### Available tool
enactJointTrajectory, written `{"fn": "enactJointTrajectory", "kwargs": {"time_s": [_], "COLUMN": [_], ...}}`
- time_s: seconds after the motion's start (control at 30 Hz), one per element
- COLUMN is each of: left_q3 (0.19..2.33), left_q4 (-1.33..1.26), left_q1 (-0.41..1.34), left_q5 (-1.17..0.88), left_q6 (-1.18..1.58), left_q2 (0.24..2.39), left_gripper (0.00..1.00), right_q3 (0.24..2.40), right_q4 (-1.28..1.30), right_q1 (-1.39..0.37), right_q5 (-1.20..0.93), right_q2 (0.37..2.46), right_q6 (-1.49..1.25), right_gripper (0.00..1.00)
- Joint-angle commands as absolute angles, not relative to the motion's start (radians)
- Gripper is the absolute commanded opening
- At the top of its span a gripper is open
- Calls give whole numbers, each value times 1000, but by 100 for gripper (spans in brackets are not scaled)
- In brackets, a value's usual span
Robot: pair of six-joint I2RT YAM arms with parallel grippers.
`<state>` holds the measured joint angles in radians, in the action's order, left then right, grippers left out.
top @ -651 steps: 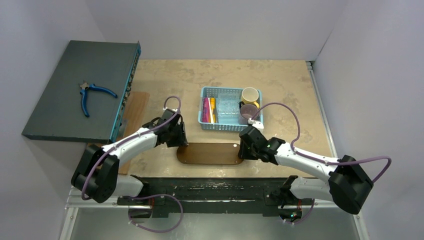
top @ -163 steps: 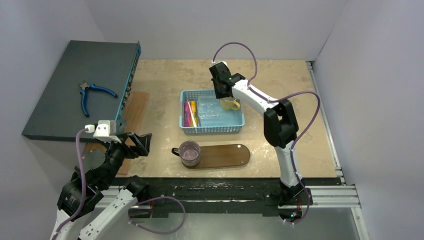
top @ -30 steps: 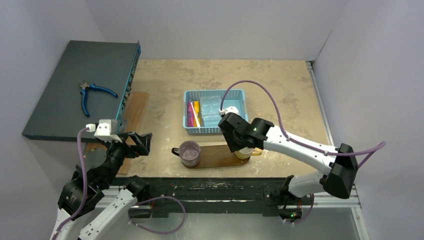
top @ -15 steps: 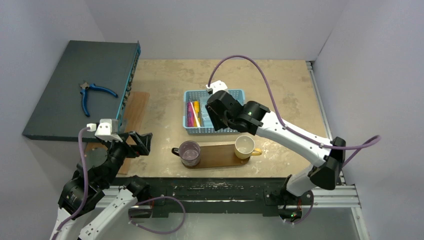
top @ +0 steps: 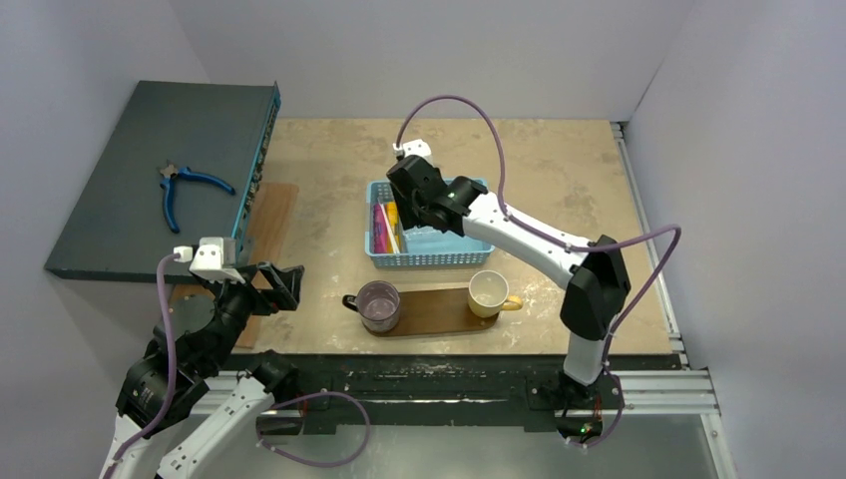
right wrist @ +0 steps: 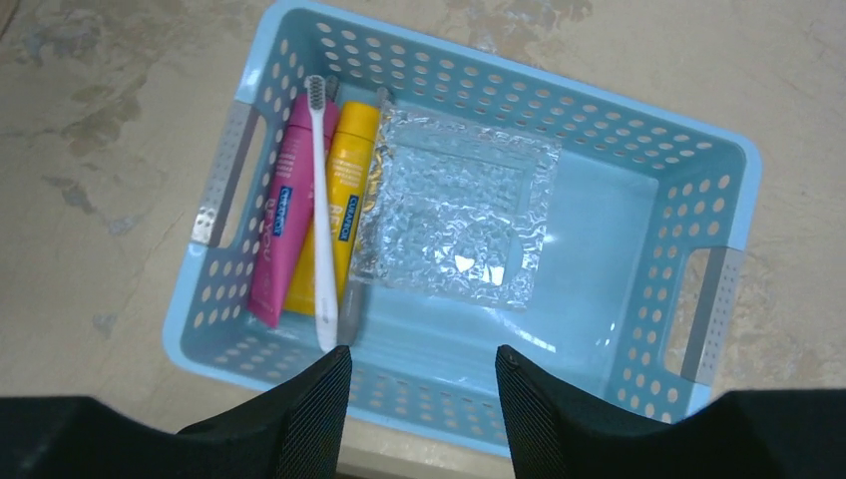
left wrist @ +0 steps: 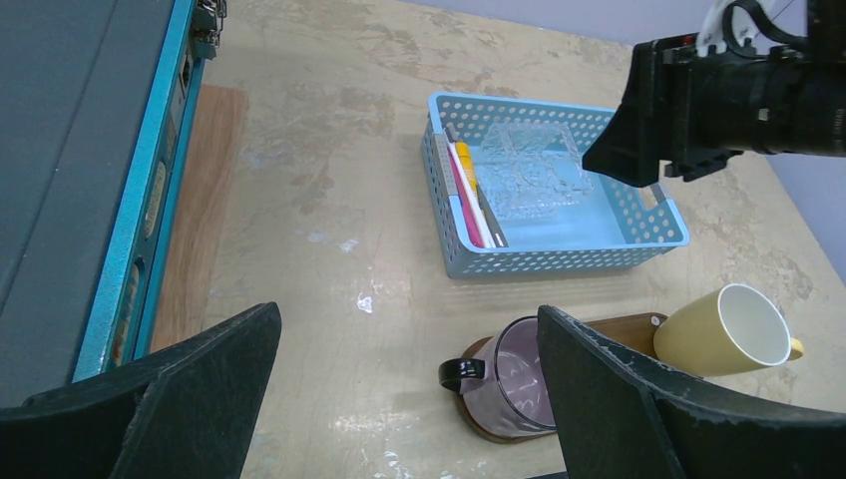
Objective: Prepare toiletry sets of a toothbrush and toothpaste on the tray
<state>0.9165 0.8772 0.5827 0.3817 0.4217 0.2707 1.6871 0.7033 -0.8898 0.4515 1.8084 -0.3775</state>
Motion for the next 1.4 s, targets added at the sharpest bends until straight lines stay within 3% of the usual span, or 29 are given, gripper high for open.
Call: {"fn": "enactJointTrajectory", "kwargs": {"time_s": [0.0,1.03,1.37], "left_q3": [916,915,916], "left_q4": [839,833,835], "left_q1": [580,581,580], "left_q5": [345,337,342], "left_q6": [396,390,390], "left_q2": [297,309,310], "left_gripper": [100,100,100], "right_q3": [1735,1774,1769], "right_q4": [642,551,552], "right_q1": [-849,-752,-749], "right_q5": [441,376,379], "right_q2": [1855,2071,2076], "right_q6": [-457,-552,-548], "right_gripper": [56,39,11]}}
